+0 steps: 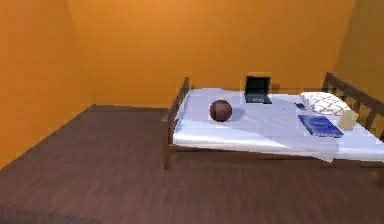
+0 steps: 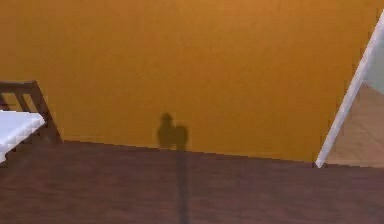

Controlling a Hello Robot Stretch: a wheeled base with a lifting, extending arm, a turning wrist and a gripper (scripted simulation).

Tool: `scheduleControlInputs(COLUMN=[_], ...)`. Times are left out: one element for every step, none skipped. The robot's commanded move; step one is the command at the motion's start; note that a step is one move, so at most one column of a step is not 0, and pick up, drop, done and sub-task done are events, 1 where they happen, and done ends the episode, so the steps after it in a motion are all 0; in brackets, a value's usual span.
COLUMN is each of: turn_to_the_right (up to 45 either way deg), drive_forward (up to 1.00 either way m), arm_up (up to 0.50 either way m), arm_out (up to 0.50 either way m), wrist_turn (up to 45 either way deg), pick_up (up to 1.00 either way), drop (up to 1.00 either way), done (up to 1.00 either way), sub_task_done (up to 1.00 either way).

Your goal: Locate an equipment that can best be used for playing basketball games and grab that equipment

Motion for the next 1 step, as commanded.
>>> scheduleControlInputs(turn_to_the_right=[0.0], drive_forward=[1.00], arm_up=[0.00], arm_out=[0.00], wrist_turn=[0.0], pick_up=[0.00], drop=[0.00], done=[0.00], sub_task_done=[0.00])
